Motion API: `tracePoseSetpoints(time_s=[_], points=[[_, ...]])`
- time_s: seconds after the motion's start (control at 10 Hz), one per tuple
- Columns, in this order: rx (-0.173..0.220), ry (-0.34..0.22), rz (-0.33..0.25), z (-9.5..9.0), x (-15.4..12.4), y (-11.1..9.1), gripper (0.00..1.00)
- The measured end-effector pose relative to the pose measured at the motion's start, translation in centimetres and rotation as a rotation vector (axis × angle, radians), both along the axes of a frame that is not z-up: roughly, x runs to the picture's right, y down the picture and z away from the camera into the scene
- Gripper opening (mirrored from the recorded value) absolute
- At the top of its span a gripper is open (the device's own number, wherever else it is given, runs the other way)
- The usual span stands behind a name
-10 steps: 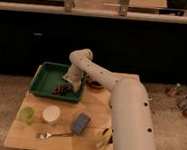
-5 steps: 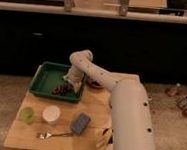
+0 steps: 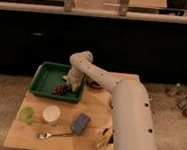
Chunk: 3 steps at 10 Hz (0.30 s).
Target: Place grapes in paper cup
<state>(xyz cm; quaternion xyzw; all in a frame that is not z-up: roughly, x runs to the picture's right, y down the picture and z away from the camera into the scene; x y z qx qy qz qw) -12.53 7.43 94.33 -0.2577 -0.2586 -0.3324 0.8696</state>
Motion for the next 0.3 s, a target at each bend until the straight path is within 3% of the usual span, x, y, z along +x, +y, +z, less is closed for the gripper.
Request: tracePoseSetpoints(time_s=[0.1, 0.3], points=[[0.005, -0.011, -0.010, -0.49, -0.60, 0.14, 0.76], [0.011, -0.026, -0.028, -1.22, -1.47, 0.26, 0.80]])
